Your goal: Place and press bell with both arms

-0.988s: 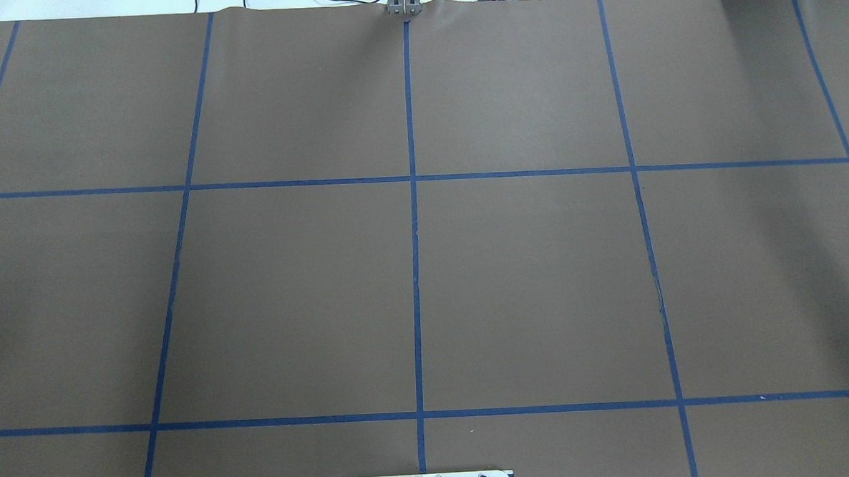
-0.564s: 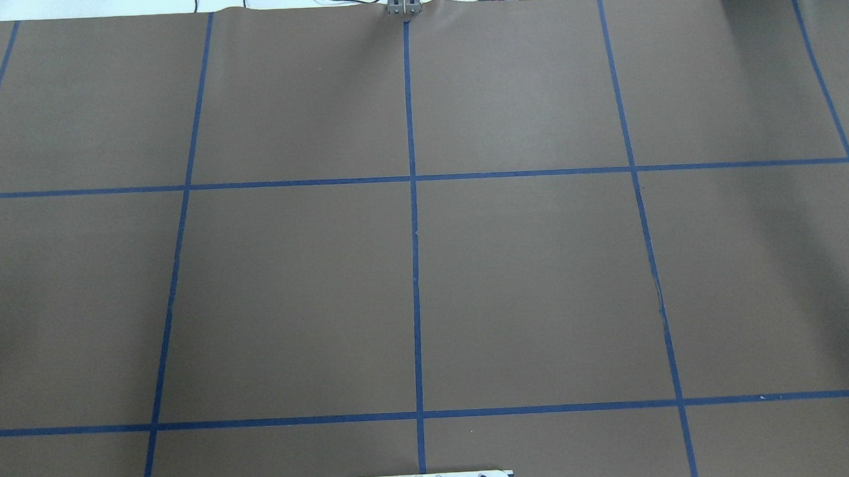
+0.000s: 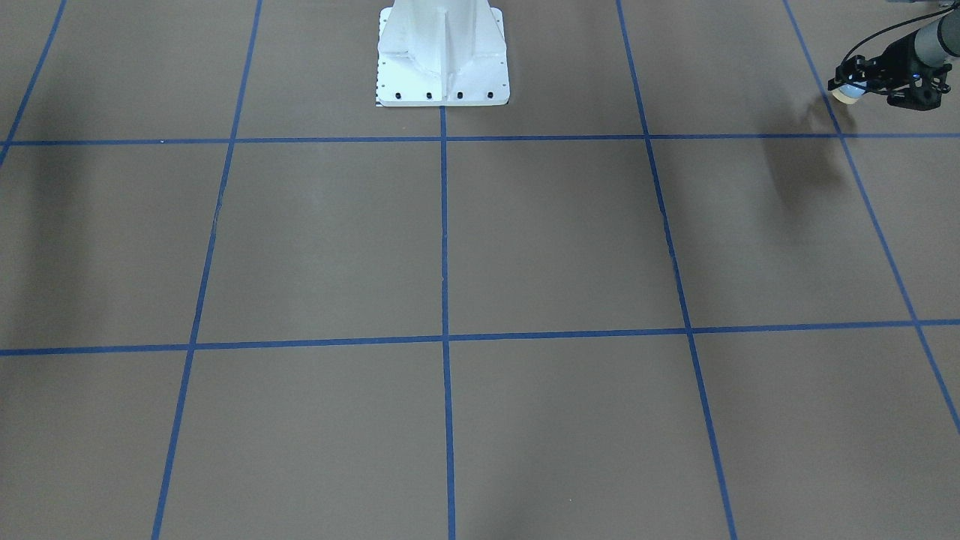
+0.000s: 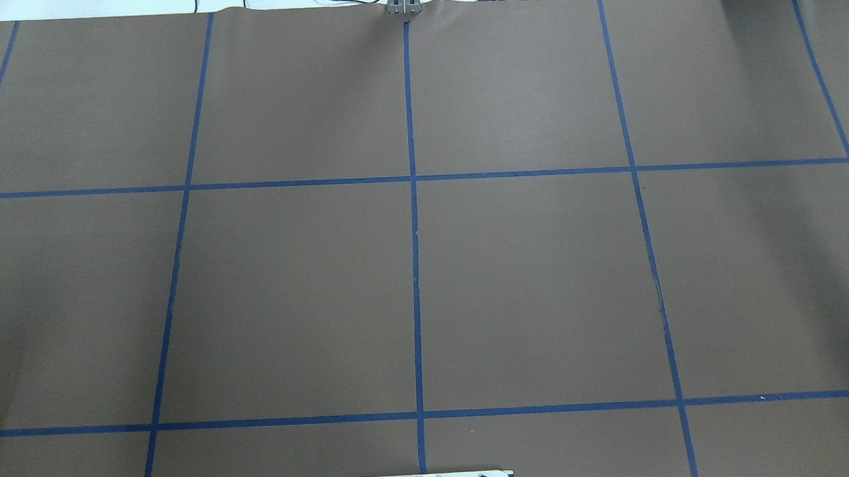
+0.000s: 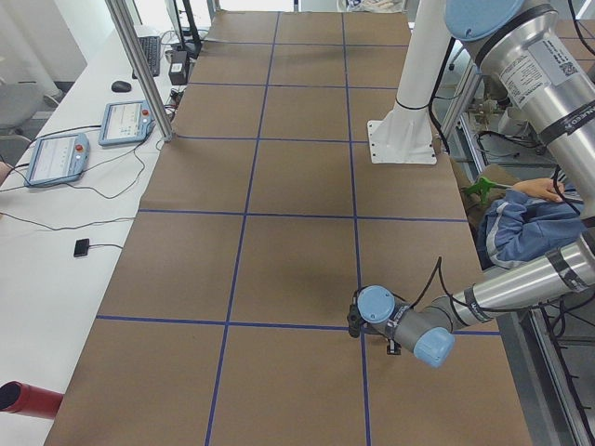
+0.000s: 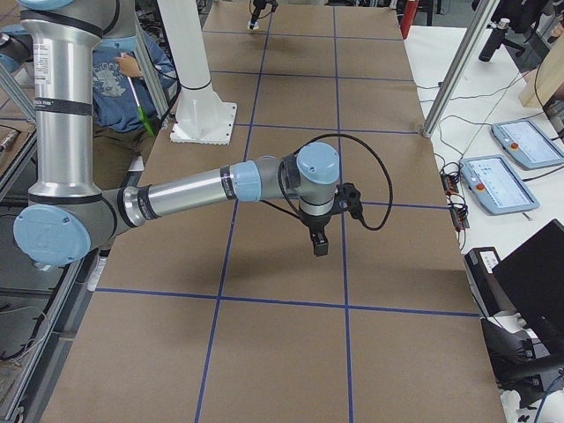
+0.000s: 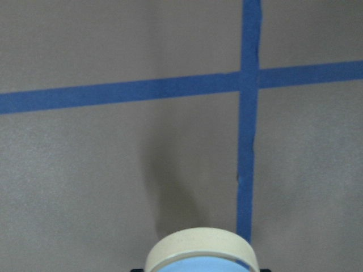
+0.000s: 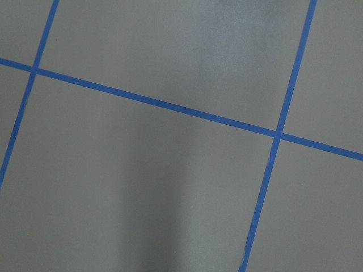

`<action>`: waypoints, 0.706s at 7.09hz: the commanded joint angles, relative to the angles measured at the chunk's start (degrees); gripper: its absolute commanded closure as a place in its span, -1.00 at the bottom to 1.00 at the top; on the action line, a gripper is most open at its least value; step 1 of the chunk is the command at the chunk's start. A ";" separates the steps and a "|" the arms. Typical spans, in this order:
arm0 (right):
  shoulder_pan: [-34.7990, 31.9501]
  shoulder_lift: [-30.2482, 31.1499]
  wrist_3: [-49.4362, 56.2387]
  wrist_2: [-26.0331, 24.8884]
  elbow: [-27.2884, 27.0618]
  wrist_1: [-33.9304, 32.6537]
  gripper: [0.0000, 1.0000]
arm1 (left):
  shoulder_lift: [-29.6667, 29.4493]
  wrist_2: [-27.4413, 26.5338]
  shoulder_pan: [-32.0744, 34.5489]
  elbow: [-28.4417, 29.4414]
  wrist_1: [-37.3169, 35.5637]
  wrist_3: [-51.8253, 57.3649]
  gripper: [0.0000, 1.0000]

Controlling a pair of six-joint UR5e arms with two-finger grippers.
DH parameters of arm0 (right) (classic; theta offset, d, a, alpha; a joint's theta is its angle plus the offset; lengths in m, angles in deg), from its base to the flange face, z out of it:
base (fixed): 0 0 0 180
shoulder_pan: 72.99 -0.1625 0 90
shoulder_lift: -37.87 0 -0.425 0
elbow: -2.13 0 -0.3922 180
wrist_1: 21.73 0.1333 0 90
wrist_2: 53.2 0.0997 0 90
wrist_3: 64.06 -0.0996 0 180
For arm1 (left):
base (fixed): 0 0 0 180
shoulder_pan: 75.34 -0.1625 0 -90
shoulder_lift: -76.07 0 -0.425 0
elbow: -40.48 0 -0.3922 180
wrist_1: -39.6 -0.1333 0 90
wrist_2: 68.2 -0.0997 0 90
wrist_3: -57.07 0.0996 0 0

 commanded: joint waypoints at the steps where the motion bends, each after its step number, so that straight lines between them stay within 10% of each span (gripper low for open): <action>1: 0.36 0.04 -0.07 0.40 0.10 0.00 -1.00 | -5.45 0.05 0.37 -0.40 -3.40 -0.10 1.00; 5: 1.42 -0.40 -0.07 0.31 1.15 0.09 -1.00 | -13.03 0.22 4.14 -10.90 -21.74 -0.02 1.00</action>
